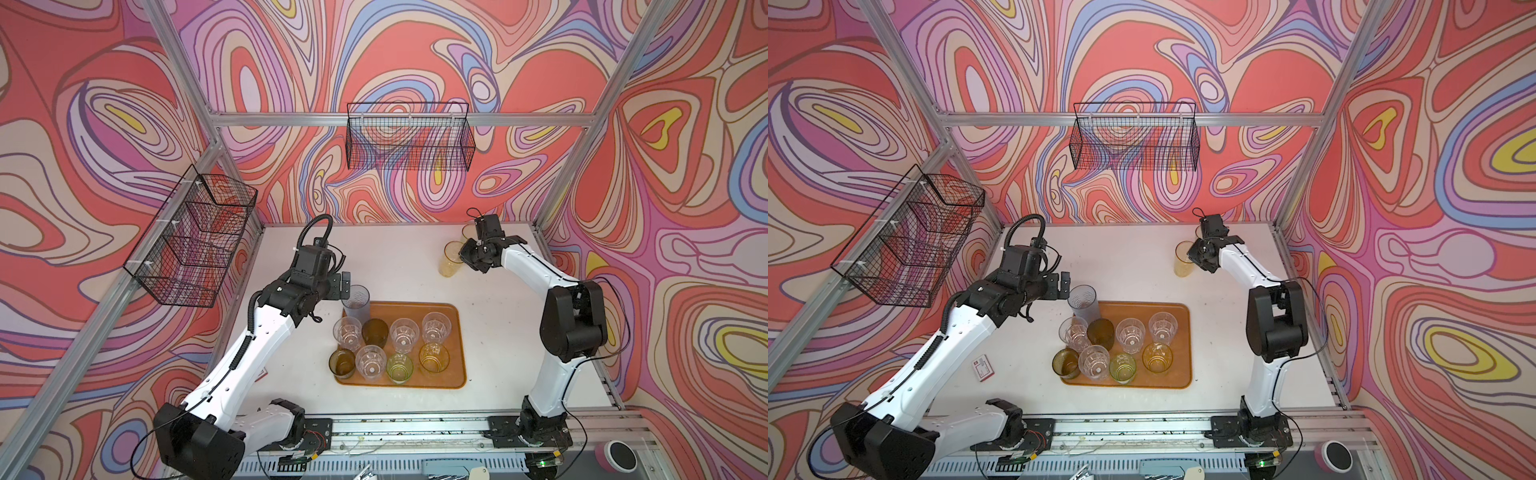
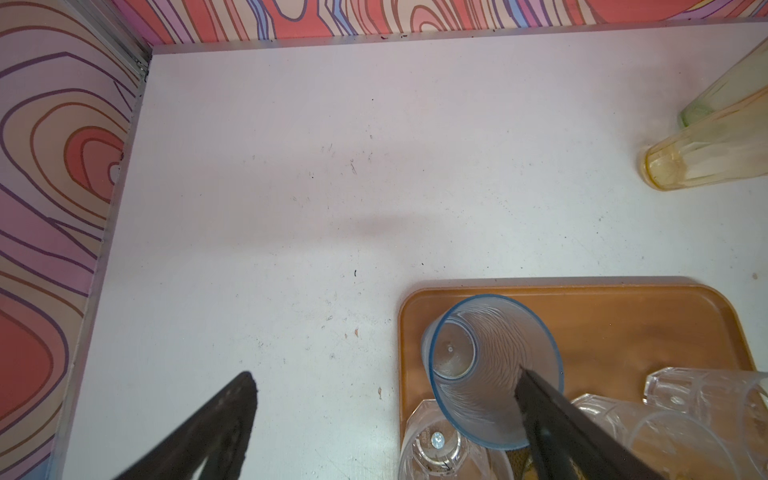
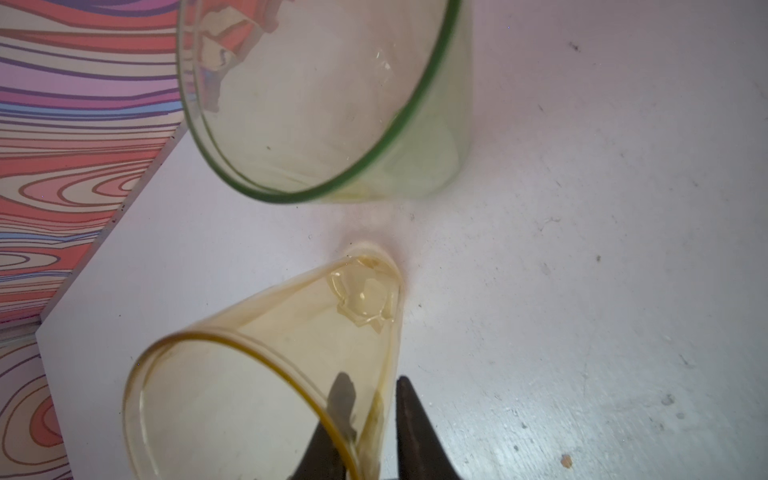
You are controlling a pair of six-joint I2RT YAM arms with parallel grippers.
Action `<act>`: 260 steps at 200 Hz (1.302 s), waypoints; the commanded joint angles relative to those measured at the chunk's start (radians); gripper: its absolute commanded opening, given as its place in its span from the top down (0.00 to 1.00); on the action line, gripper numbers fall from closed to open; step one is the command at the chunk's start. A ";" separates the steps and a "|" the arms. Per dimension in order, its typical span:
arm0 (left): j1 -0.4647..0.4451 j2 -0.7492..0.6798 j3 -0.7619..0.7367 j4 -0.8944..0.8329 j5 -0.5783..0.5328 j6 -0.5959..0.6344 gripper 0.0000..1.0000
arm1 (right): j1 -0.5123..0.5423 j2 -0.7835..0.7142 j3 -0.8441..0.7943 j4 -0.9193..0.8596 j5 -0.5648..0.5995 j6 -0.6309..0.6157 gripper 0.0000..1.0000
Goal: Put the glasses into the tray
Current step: 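Close the right gripper on the tall yellow glass rim, then lift the tall yellow glass with the right gripper and carry it over the tray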
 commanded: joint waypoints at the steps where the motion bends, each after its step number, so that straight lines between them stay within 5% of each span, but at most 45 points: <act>1: 0.005 -0.012 0.016 -0.025 -0.019 0.011 0.00 | -0.003 0.001 -0.003 -0.008 -0.011 -0.013 0.86; 61: 0.007 -0.009 0.017 -0.025 -0.004 0.004 0.00 | -0.004 -0.036 -0.037 -0.012 -0.019 -0.022 1.00; 124: 0.006 -0.013 0.020 -0.025 0.005 -0.003 0.00 | 0.033 -0.074 -0.032 -0.056 -0.052 -0.086 1.00; 260: 0.006 -0.033 0.020 -0.025 0.071 -0.031 0.00 | 0.290 -0.012 0.347 -0.440 0.114 -0.256 1.00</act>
